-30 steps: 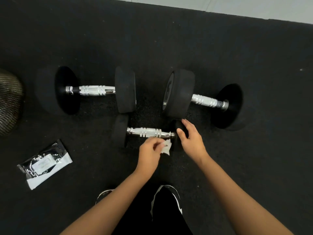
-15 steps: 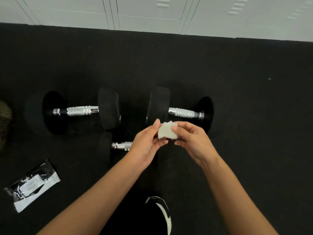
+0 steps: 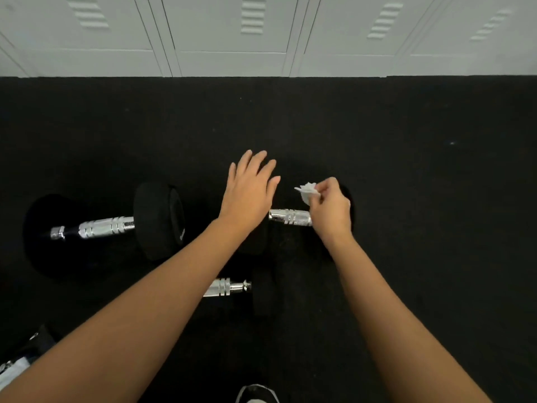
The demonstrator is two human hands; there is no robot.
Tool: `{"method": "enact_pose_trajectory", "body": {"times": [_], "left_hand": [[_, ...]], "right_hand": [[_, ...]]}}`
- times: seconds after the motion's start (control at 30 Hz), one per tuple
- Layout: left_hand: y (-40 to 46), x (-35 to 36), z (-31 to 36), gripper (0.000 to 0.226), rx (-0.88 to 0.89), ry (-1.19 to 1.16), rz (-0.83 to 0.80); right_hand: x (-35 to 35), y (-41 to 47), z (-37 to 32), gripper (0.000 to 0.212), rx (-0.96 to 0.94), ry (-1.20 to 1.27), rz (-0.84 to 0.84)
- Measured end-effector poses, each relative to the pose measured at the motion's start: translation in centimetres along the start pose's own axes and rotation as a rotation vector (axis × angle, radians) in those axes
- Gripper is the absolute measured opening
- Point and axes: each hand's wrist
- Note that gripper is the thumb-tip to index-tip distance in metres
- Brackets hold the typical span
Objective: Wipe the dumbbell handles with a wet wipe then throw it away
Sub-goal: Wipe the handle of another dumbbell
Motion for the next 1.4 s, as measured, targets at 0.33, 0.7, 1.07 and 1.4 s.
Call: {"method": "enact_pose_trajectory", "body": {"times": [0.33, 0.7, 1.07, 1.4], "left_hand": [[1.1, 3.2, -0.8, 0.042, -0.055, 0.076, 0.038], [1.5, 4.2, -1.3, 0.042, -0.121, -0.017, 0.063], [0.6, 4.4, -1.2, 0.041, -0.107, 0.003, 0.097], [0.9, 4.3, -1.2, 0.041, -0.123, -0.02, 0.095]], "right_hand": [[4.8, 1.1, 4.6, 0.057, -0.471, -0.556, -0.438], [4.5, 3.6, 3.0, 0.04, -0.375, -0.59, -0.492], [4.8, 4.6, 0.4, 0.036, -0.202, -0.634, -0.631], [4.4, 3.2, 1.7, 0.037, -0.295, -0.65, -0.548]]}}
Point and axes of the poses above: each hand's wrist, its own y-axis towards the middle knuckle, its own x-axis out of the palm, z = x × y, and after that the axes turned 7 degrees about y, right-handed
